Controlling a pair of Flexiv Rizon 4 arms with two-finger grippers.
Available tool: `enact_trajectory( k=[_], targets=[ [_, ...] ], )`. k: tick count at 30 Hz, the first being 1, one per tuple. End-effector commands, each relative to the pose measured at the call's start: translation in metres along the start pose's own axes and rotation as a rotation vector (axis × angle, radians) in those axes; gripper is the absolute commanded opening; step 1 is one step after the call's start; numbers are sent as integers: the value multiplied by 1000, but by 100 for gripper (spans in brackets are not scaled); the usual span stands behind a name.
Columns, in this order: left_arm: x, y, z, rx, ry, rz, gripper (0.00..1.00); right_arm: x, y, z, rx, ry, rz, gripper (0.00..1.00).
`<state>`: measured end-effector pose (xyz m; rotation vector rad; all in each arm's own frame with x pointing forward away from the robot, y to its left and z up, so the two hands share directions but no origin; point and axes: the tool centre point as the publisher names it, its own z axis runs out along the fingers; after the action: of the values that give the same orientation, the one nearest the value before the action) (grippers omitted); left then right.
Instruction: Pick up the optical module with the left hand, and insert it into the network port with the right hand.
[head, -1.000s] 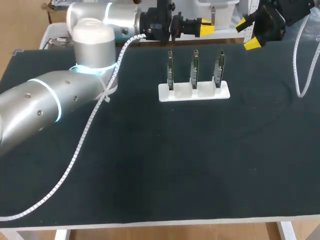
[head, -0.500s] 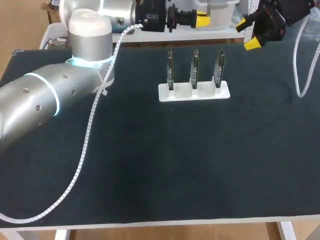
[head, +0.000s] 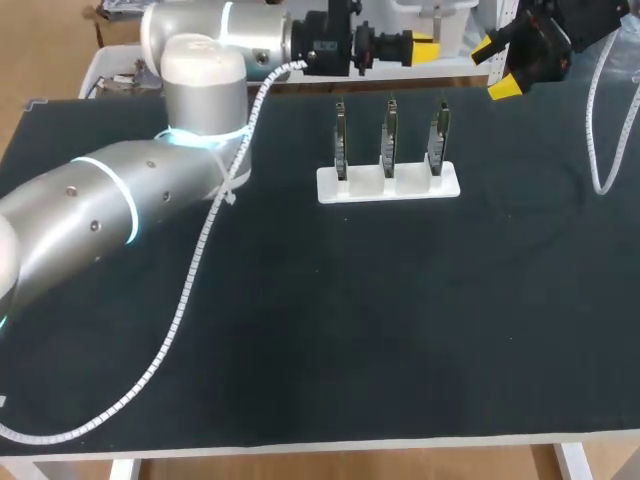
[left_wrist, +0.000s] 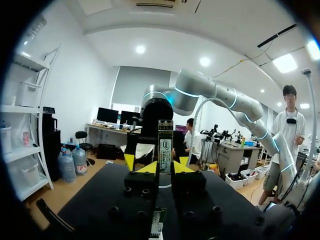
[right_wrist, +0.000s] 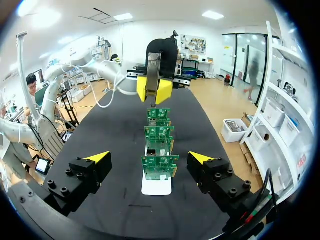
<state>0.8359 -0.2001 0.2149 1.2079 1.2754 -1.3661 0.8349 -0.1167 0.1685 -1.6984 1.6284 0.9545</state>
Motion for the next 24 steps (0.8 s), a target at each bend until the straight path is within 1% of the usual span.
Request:
enact_trajectory(
  k=[1, 10, 18, 24],
  targets=[
    [3, 5, 7, -3, -11, 0, 0, 0, -8, -2, -948, -2, 0, 100],
    [8, 1, 20, -30, -29, 0, 0, 0, -8, -2, -948, -2, 0, 100],
    [12, -3, 22, -58, -42, 5, 0, 0, -8, -2, -948, -2, 0, 100],
    [13, -4, 22, -63, -44, 8, 0, 0, -8, -2, -948, -2, 0, 100]
  ],
)
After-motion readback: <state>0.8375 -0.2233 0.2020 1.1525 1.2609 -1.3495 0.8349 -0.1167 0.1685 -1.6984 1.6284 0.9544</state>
